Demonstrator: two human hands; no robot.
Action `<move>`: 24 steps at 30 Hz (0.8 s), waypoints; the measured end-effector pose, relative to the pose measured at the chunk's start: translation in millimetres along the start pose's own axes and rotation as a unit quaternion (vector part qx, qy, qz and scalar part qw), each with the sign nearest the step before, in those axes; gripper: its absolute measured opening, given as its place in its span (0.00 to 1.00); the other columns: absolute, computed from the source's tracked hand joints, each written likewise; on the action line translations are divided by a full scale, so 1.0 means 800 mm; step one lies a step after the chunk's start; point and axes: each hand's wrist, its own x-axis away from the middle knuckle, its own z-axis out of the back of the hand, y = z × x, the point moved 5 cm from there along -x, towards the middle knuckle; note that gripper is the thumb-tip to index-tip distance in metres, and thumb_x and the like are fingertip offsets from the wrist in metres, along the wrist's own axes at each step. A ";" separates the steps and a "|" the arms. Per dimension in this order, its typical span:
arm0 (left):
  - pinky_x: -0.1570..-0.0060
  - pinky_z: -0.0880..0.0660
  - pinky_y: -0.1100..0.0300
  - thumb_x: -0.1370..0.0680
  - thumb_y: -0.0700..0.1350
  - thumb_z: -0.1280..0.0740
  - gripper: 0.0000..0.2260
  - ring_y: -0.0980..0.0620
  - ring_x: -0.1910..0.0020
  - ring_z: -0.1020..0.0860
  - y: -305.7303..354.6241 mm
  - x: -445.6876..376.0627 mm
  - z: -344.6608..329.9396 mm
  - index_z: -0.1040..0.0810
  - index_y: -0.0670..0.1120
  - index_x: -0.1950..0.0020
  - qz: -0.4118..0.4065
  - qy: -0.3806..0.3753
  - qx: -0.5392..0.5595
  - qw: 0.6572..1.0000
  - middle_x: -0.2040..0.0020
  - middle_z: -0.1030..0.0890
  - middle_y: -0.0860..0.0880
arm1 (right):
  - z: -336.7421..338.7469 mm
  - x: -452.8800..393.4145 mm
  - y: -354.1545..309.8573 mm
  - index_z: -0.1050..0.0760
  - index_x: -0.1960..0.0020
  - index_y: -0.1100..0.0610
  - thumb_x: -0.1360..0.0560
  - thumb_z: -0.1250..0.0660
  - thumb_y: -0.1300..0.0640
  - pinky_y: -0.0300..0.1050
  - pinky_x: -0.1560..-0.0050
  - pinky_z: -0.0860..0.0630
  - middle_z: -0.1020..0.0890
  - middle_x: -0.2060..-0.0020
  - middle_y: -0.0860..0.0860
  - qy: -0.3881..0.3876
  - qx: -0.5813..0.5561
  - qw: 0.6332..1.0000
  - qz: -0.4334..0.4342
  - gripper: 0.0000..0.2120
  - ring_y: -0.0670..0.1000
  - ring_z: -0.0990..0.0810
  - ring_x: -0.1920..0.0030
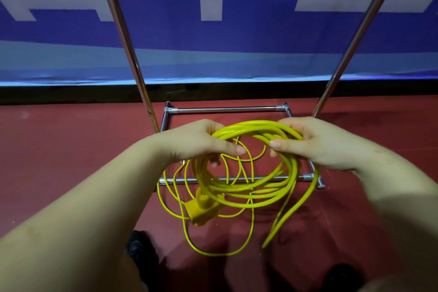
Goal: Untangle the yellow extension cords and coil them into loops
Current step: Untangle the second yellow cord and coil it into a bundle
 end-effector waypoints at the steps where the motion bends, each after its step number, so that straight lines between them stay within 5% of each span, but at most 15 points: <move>1: 0.72 0.29 0.66 0.36 0.52 0.23 0.17 0.53 0.73 0.28 0.001 -0.001 -0.001 0.26 0.42 0.61 -0.001 0.003 0.003 1.000 0.71 0.29 0.47 | 0.001 -0.001 0.003 0.23 0.57 0.57 0.32 0.35 0.46 0.50 0.57 0.25 0.17 0.64 0.48 0.004 0.005 1.000 -0.003 0.14 0.49 0.23 0.64; 7: 0.72 0.32 0.63 0.36 0.55 0.31 0.13 0.55 0.78 0.37 0.003 -0.003 -0.010 0.30 0.50 0.74 0.023 -0.092 0.142 0.985 0.75 0.36 0.51 | 0.011 -0.005 0.013 0.22 0.56 0.56 0.26 0.35 0.52 0.51 0.55 0.24 0.17 0.64 0.47 0.031 0.025 0.999 0.000 0.08 0.48 0.23 0.63; 12: 0.73 0.32 0.64 0.27 0.49 0.38 0.15 0.56 0.78 0.37 0.012 0.001 -0.013 0.28 0.50 0.74 -0.003 -0.139 0.228 0.964 0.77 0.32 0.52 | 0.021 -0.008 0.022 0.21 0.55 0.57 0.38 0.30 0.45 0.50 0.55 0.24 0.18 0.60 0.59 0.113 -0.048 0.992 -0.007 0.18 0.49 0.22 0.62; 16: 0.77 0.31 0.66 0.25 0.47 0.38 0.16 0.54 0.81 0.31 0.011 0.000 -0.013 0.29 0.49 0.75 -0.001 -0.092 0.240 0.966 0.79 0.33 0.51 | 0.028 -0.010 0.035 0.25 0.55 0.52 0.34 0.26 0.51 0.31 0.62 0.27 0.20 0.63 0.47 0.179 -0.037 0.982 -0.049 0.11 0.40 0.23 0.65; 20: 0.78 0.32 0.65 0.28 0.49 0.39 0.11 0.54 0.81 0.30 0.007 -0.001 -0.003 0.34 0.44 0.65 -0.003 -0.005 0.249 0.969 0.78 0.33 0.52 | 0.014 -0.012 0.064 0.29 0.61 0.55 0.24 0.36 0.50 0.44 0.63 0.28 0.21 0.67 0.54 0.111 0.028 0.982 -0.152 0.11 0.47 0.25 0.71; 24: 0.79 0.35 0.68 0.21 0.48 0.43 0.12 0.57 0.81 0.35 0.004 -0.001 0.021 0.35 0.46 0.63 -0.017 0.096 0.331 0.938 0.78 0.35 0.54 | -0.024 -0.007 0.092 0.32 0.54 0.53 0.20 0.43 0.54 0.41 0.67 0.29 0.22 0.62 0.49 -0.014 0.012 0.961 -0.276 0.05 0.48 0.23 0.65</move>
